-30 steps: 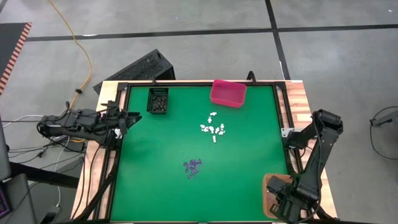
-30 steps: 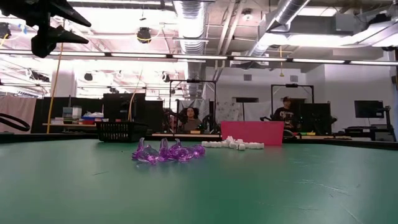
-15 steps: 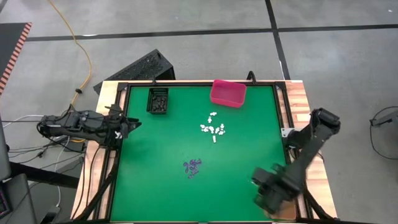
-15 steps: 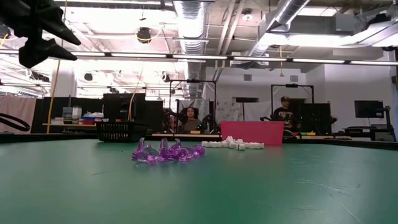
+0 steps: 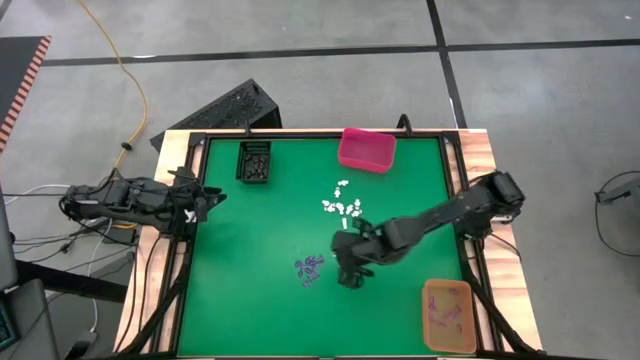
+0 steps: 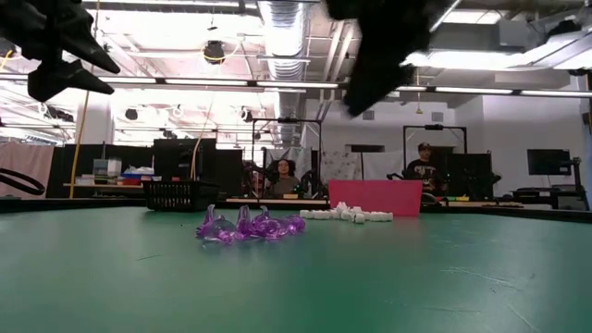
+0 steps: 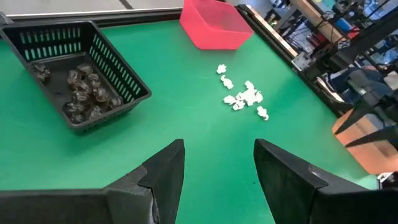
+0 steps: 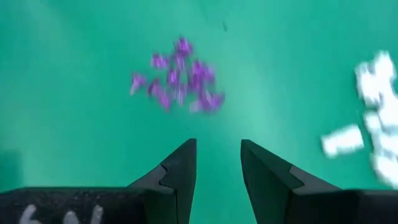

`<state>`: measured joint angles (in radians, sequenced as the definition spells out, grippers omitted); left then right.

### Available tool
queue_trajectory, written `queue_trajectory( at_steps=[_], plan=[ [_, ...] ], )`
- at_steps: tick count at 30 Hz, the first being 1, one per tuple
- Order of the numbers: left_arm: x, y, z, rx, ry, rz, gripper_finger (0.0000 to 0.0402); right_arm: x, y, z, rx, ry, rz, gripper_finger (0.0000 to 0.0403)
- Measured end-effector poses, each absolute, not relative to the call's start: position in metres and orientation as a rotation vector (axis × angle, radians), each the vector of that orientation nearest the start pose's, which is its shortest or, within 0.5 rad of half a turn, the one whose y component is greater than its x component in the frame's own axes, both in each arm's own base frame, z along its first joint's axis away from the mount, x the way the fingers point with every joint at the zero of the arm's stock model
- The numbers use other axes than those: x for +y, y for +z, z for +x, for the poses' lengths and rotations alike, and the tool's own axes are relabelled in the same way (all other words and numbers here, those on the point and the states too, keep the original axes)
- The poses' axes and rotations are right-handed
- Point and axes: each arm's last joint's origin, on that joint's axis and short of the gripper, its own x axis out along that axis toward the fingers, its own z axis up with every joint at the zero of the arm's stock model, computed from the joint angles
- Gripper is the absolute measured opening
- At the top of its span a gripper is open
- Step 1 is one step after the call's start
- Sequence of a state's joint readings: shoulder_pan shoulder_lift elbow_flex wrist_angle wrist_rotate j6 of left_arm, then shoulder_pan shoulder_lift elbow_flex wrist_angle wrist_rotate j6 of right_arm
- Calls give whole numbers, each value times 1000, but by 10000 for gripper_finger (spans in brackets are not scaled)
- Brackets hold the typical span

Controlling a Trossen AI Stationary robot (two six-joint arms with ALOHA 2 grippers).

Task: Sort Halloween decoration
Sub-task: Put the pink witch hat toy into the orange bin

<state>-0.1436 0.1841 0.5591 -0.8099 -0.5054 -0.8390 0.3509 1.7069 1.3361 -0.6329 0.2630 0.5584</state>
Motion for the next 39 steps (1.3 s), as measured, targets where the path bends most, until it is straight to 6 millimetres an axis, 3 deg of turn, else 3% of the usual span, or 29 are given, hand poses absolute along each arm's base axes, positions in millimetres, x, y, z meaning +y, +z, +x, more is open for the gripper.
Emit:
queue_trajectory(
  at_steps=[7,14,29,39],
  plan=[
    [7,257,52,249,512,-660,183,107,211,379,902,-62,86,155],
    [6,246,56,281,526,-652,183,113,178,393,952,-9,48,145],
    [7,242,57,280,553,-649,183,114,159,400,980,-63,57,131],
    [7,242,57,279,556,-647,183,111,157,399,984,-145,146,34]
  ],
)
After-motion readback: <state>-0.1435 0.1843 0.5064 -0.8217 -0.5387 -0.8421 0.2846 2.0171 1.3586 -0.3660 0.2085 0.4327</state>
